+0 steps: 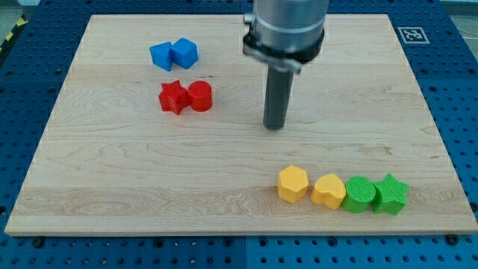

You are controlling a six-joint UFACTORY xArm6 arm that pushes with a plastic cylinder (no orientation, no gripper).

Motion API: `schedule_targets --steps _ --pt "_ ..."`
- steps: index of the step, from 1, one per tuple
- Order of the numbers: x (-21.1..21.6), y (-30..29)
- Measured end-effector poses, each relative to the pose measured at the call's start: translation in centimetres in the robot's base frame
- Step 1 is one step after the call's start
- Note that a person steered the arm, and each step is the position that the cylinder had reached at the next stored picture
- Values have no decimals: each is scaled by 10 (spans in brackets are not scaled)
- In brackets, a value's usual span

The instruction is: Push the red circle into the left of yellow hexagon

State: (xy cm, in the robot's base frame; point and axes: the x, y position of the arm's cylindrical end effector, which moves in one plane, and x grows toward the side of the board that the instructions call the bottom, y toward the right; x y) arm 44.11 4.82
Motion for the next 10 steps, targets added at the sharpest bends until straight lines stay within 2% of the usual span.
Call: schedule_targets --steps 1,2,3,6,7,8,9,10 --pt "-38 -49" --pt "-58 -115" --pt "-56 -143" --pt "68 -121" --pt "56 -147" --pt "18 -168" --pt "-12 -150" --pt "-14 -105"
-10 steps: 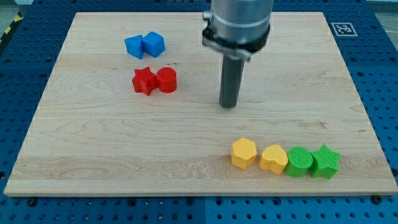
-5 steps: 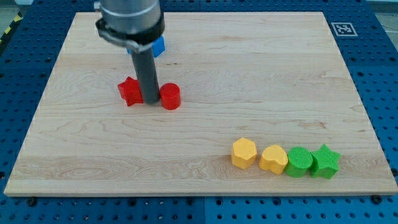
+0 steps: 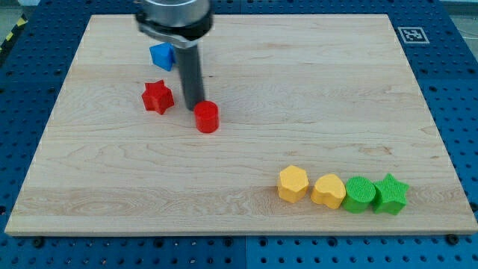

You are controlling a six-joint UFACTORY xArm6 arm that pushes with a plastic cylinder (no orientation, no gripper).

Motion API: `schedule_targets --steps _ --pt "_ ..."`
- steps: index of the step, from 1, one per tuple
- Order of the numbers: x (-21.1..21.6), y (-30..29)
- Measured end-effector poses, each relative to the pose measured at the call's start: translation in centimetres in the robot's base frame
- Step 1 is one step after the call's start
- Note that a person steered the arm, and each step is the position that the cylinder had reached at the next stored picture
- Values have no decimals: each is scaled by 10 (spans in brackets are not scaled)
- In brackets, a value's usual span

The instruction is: Push the red circle into the left of yellow hexagon

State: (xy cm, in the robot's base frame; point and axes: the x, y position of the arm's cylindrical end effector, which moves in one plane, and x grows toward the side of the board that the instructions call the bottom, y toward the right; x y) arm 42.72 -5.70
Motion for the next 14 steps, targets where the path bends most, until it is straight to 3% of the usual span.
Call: schedule_targets --steps 1,2,3,4,5,6,7,8,9,10,12,13,14 --pt "21 65" --pt "65 83" --pt "50 83" --pt "1 77" --pt "-16 34" --pt "10 10" --pt "71 10" --pt "92 10" --pt "74 -11" --pt "85 -37" --pt "118 -7" --pt "119 26" --pt "113 18"
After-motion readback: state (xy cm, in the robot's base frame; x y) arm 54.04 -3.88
